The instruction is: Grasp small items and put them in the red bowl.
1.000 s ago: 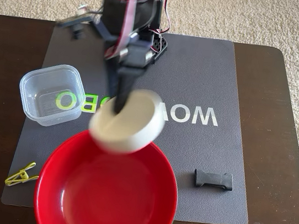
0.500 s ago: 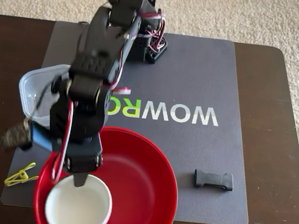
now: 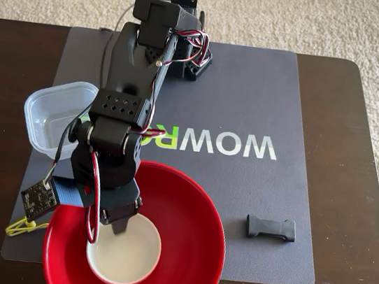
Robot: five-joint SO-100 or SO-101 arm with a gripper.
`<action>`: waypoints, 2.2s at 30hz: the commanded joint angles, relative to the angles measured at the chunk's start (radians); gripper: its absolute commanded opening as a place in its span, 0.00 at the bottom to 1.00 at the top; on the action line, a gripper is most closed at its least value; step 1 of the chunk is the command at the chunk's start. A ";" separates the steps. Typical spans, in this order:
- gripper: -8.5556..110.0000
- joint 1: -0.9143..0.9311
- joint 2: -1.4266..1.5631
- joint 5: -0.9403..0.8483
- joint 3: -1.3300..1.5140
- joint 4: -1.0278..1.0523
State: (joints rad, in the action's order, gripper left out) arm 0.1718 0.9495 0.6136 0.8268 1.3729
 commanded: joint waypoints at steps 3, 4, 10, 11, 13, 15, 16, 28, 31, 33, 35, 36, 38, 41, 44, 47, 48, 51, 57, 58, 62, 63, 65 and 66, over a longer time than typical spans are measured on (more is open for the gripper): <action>0.35 -0.014 0.278 -0.011 -0.034 0.028; 0.35 -0.020 0.322 -0.011 -0.037 0.028; 0.33 -0.359 0.635 -0.035 0.071 0.135; 0.33 -0.442 0.689 -0.025 0.137 0.121; 0.32 -0.589 0.715 -0.023 0.199 0.126; 0.32 -0.678 0.684 -0.049 0.270 0.118; 0.32 -0.703 0.634 -0.080 0.273 0.126; 0.30 -0.712 0.025 -0.488 0.011 0.117; 0.30 -0.732 -0.025 -0.578 -0.025 0.109; 0.30 -0.735 -0.063 -0.620 -0.054 0.109; 0.29 -0.732 -0.109 -0.638 -0.112 0.109; 0.29 -0.732 -0.135 -0.640 -0.153 0.110; 0.29 -0.733 -0.201 -0.635 -0.252 0.124; 0.29 -0.732 -0.256 -0.637 -0.322 0.126; 0.27 -0.726 -0.291 -0.650 -0.339 0.127; 0.23 -0.726 -0.333 -0.661 -0.339 0.143; 0.23 -0.719 -0.342 -0.666 -0.339 0.146; 0.18 -0.690 -0.356 -0.680 -0.342 0.146; 0.07 -0.640 -0.359 -0.680 -0.342 0.196; 0.07 -0.630 -0.360 -0.678 -0.342 0.204; 0.07 -0.591 -0.318 -0.644 -0.342 0.233; 0.07 -0.589 -0.287 -0.626 -0.342 0.245; 0.07 -0.603 -0.196 -0.575 -0.339 0.265; 0.07 -0.615 -0.140 -0.555 -0.334 0.270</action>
State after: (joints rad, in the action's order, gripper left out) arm -0.4725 0.6581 0.0107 0.5001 1.6137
